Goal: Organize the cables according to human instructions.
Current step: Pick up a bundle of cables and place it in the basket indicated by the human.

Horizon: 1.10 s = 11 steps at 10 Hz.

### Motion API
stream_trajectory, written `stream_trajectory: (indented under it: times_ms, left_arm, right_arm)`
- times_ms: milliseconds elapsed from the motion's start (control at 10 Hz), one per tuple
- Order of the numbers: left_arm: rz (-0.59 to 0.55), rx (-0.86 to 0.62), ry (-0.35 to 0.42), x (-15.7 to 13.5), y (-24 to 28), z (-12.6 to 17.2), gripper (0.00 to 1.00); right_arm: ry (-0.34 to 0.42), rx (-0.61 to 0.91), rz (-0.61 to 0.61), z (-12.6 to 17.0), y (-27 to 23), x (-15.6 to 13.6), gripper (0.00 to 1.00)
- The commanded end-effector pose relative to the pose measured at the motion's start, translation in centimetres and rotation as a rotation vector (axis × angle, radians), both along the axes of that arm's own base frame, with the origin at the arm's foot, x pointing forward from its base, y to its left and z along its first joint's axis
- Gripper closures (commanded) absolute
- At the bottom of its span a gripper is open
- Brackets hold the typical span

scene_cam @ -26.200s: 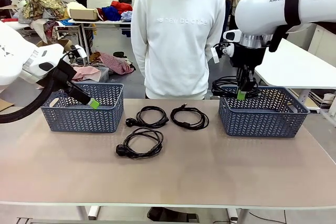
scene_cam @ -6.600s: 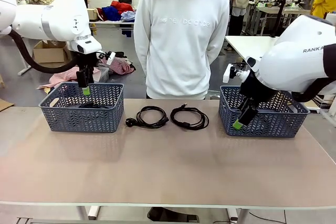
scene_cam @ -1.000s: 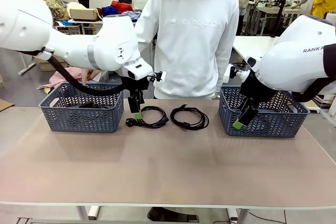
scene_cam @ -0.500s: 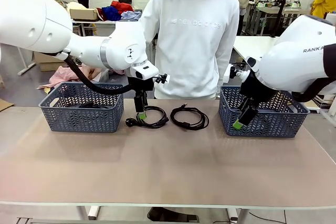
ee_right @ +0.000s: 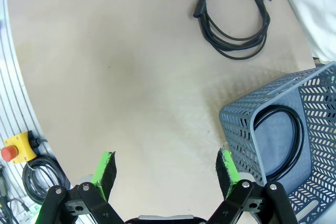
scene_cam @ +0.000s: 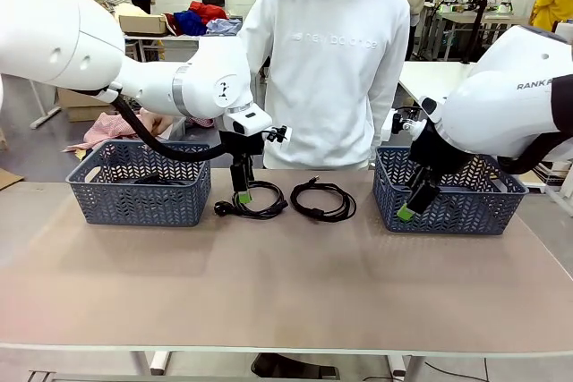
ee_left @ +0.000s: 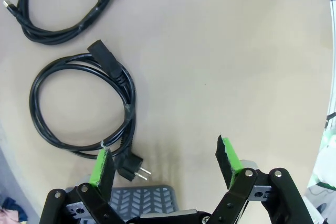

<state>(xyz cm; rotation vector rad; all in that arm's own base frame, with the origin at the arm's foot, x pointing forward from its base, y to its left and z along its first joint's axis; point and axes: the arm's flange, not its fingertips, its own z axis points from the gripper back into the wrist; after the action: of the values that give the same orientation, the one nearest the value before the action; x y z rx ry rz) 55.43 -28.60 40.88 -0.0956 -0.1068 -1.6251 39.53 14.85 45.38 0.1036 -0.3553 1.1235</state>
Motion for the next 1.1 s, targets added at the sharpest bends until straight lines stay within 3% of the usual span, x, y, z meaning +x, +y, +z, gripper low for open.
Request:
stream_trajectory:
  times_ms: [0, 1000]
  left_arm:
    - [0.0, 0.0, 0.0, 0.0, 0.0, 0.0, 0.0]
    - [-0.021, 0.102, 0.025, 6.0, -1.7, -6.6, 0.0]
  right_arm:
    - [-0.006, 0.001, -0.008, 0.1, 0.0, 0.0, 0.0]
    - [-0.006, 0.001, -0.008, 0.1, 0.0, 0.0, 0.0]
